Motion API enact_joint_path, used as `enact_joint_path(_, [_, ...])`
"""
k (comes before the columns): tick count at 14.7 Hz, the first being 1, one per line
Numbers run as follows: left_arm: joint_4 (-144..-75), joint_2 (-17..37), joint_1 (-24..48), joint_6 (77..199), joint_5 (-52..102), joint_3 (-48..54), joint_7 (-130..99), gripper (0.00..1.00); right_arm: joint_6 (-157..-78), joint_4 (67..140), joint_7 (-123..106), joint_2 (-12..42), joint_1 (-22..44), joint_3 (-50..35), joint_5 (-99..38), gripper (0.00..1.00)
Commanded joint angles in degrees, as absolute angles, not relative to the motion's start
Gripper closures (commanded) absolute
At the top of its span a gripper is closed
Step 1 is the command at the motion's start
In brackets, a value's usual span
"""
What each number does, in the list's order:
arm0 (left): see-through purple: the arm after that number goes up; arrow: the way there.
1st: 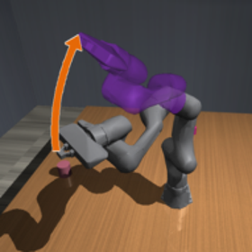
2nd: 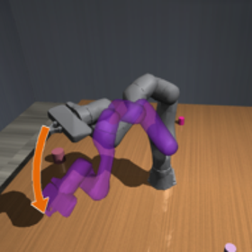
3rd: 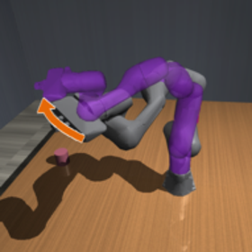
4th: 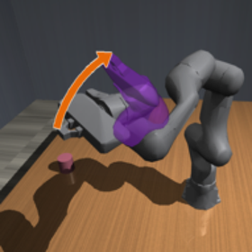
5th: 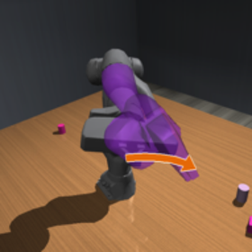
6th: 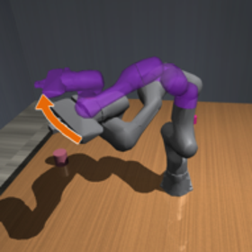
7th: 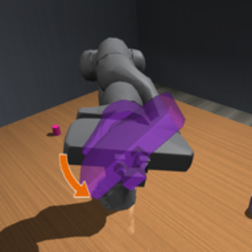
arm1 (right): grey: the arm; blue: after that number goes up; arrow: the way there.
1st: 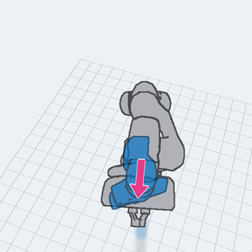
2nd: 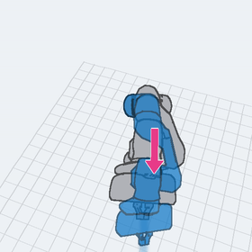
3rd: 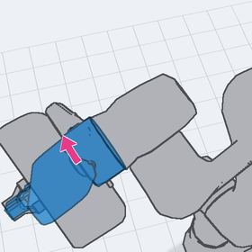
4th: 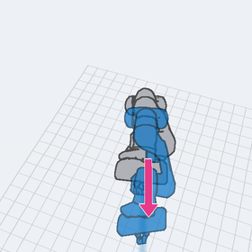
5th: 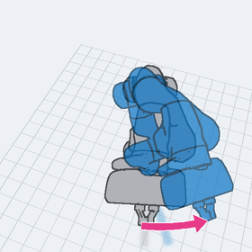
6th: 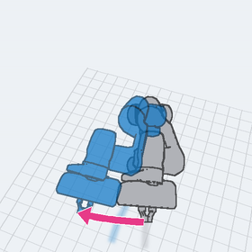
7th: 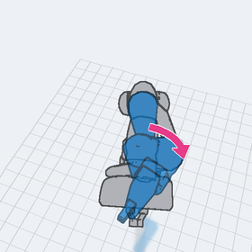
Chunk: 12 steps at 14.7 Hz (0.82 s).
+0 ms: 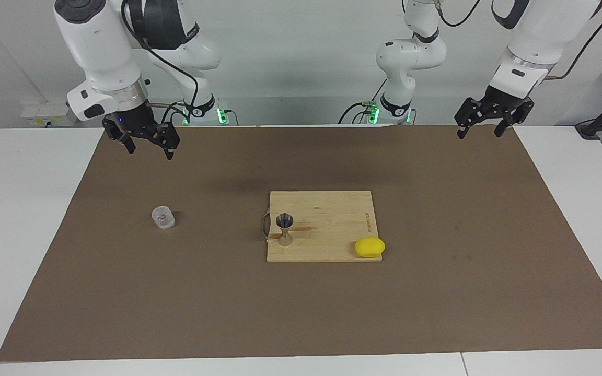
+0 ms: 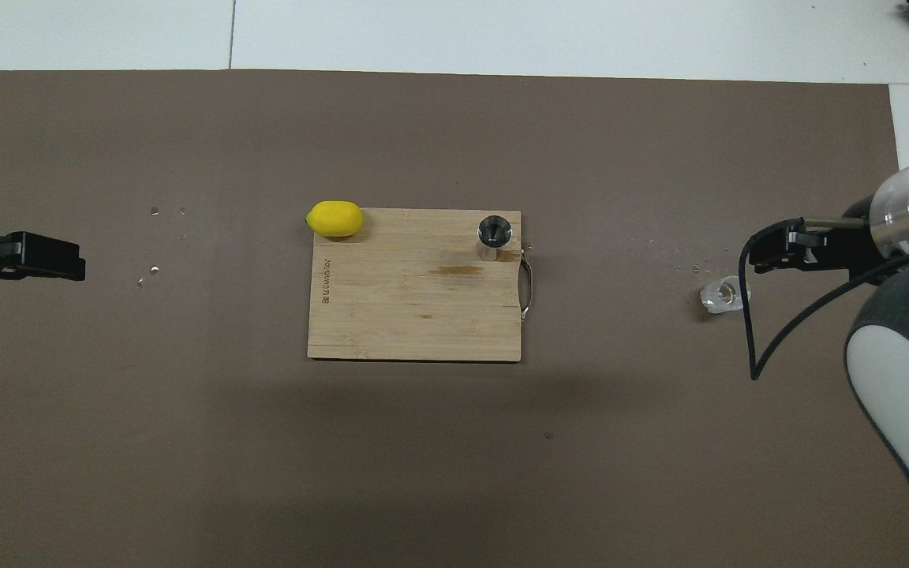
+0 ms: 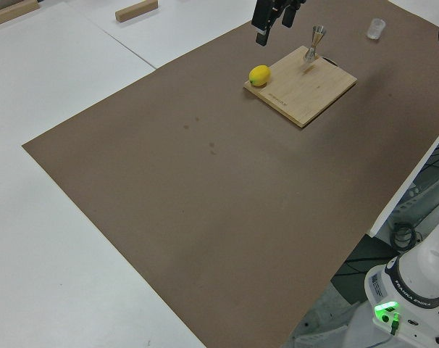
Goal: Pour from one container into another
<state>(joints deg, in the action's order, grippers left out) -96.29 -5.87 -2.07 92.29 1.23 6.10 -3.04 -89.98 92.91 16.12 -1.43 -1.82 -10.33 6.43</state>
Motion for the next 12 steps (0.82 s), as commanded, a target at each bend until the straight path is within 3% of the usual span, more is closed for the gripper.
enact_joint_path(1, [-96.77, -6.59, -2.99, 92.11, 1.32, 6.59, -3.16, 0.0, -87.28, 89.74, 15.12, 0.0, -1.67, -10.9, 7.48, 0.01])
enact_joint_path(7, [-96.77, -6.59, -2.99, 92.11, 1.32, 6.59, -3.16, 0.0, -84.47, 86.76, 13.01, 0.26, -2.37, -11.87, 4.66, 0.01])
enact_joint_path(12, [-96.77, -6.59, -2.99, 92.11, 1.32, 6.59, -3.16, 0.0, -84.2, 88.94, 12.75, -1.67, -5.44, -11.51, 1.59, 0.01])
